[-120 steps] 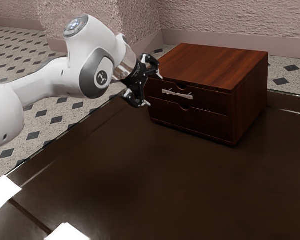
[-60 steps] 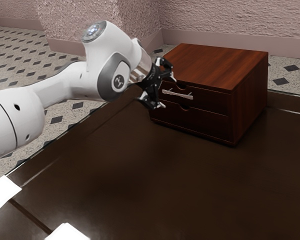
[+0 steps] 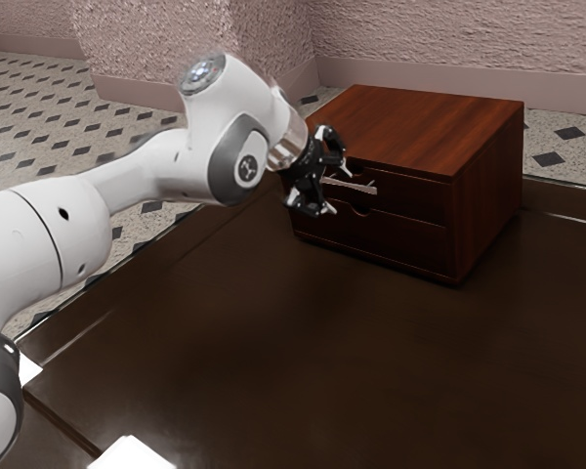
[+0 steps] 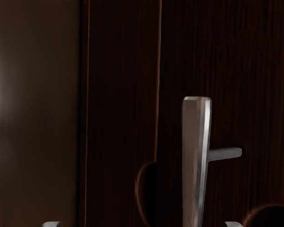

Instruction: Pull the drawer handle with one arm to open the drawer

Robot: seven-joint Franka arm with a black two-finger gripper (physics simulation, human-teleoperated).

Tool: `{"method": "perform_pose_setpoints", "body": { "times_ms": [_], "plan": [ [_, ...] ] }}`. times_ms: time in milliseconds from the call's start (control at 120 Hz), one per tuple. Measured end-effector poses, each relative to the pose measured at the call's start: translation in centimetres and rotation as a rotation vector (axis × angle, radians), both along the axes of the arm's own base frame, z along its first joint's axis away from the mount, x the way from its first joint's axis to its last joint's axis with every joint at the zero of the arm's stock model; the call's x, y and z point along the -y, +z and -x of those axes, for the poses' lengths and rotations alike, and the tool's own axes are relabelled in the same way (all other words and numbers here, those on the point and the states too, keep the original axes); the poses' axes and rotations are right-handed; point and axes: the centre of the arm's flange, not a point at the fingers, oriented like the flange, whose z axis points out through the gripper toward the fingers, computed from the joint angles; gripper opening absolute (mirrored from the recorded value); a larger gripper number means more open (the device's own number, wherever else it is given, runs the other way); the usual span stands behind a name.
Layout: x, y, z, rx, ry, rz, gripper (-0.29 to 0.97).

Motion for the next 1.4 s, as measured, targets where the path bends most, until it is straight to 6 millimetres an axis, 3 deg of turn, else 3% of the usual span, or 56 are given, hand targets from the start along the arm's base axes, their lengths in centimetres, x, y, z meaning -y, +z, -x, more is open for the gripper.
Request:
{"method": "perform_pose_setpoints", "body": {
  "times_ms": [217, 475, 667, 1400],
  "plan": [
    [0.1, -0.6, -0.2, -0.008, 0.002, 0.003, 0.36],
    [-0.3, 0.2, 0.1, 0.0, 0.01, -0.001, 0.05],
    [-0.3, 0.4, 0.4, -0.003, 0.011, -0.002, -0.05],
    [0.2, 0.2, 8.4, -0.058, 0.027, -0.003, -0.11]
  ]
}}
